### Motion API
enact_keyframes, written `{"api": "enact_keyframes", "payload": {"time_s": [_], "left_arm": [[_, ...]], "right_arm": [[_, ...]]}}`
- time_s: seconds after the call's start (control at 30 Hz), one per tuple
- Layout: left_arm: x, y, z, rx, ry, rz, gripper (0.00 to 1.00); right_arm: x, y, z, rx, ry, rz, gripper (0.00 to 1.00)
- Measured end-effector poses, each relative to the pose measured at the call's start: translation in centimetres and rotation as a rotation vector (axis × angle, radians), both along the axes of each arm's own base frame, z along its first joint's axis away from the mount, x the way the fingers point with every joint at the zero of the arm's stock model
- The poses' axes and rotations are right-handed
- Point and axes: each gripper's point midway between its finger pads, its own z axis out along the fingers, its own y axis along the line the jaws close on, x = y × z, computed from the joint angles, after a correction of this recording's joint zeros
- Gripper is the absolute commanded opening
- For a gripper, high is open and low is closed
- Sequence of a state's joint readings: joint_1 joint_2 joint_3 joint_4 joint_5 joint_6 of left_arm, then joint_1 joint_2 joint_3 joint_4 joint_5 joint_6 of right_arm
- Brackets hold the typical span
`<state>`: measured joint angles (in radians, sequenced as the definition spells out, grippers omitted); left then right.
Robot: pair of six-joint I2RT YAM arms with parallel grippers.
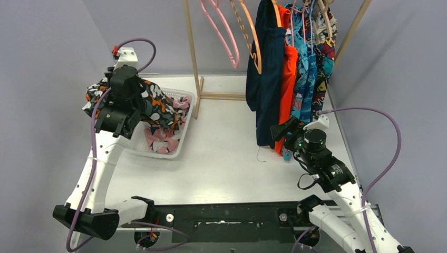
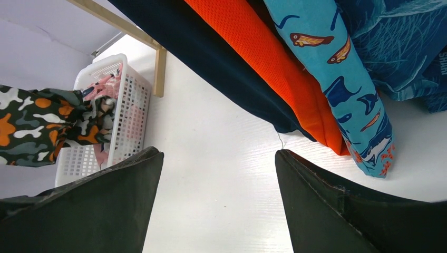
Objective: Remove the shorts from the hanger
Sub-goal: Pick up the shorts at the center of the board, then place the shorts in the basket.
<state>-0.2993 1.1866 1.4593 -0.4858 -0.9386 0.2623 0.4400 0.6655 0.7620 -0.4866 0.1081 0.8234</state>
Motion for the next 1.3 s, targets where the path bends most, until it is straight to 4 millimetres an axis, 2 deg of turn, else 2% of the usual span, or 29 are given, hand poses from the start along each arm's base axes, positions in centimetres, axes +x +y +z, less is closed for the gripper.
{"api": "enact_keyframes", "payload": {"time_s": [0.07, 0.2, 0.4, 0.47, 0.5, 0.6, 0.73, 0.83, 1.07, 1.17, 1.3], "left_arm": [[0.4, 0.5, -0.3, -0.009, 0.015, 0.004, 0.00], [1.8, -0.3, -0.1, -0.024, 0.022, -0.046, 0.00], [3.7, -3.0, -2.7, -0.097, 0.079, -0.201, 0.00], [4.5, -3.8, -5.4, -0.123, 0.122, -0.231, 0.00], [5.0, -4.1, -7.4, -0.134, 0.150, -0.238, 0.00], [5.7, -4.3, -16.0, -0.181, 0.312, -0.234, 0.00], [5.4, -4.5, -26.1, -0.311, 0.530, -0.211, 0.00], [4.7, -4.8, -29.9, -0.416, 0.603, -0.185, 0.00], [2.7, -6.6, -34.4, -0.652, 0.690, -0.169, 0.00], [0.9, -8.4, -34.8, -0.723, 0.708, -0.188, 0.00], [-2.2, -11.8, -34.2, -0.790, 0.746, -0.243, 0.00]], "right_arm": [[0.0, 0.0, 0.0, -0.003, -0.001, 0.001, 0.80], [0.0, 0.0, 0.0, -0.004, -0.001, 0.002, 0.80], [0.0, 0.0, 0.0, -0.010, -0.002, 0.004, 0.80], [0.0, 0.0, 0.0, -0.014, -0.004, 0.006, 0.80], [0.0, -0.1, 0.0, -0.016, -0.004, 0.007, 0.80], [0.1, 0.1, 0.1, -0.016, -0.013, 0.013, 0.80], [0.1, 0.2, 0.1, -0.021, -0.014, 0.025, 0.80], [0.1, 0.2, -0.1, -0.028, -0.009, 0.028, 0.80], [0.0, 0.0, 0.2, -0.030, -0.023, 0.026, 0.80], [-0.1, -0.2, 0.4, -0.030, -0.032, 0.016, 0.80], [0.0, -0.5, 0.5, -0.034, -0.038, 0.001, 0.80]]}}
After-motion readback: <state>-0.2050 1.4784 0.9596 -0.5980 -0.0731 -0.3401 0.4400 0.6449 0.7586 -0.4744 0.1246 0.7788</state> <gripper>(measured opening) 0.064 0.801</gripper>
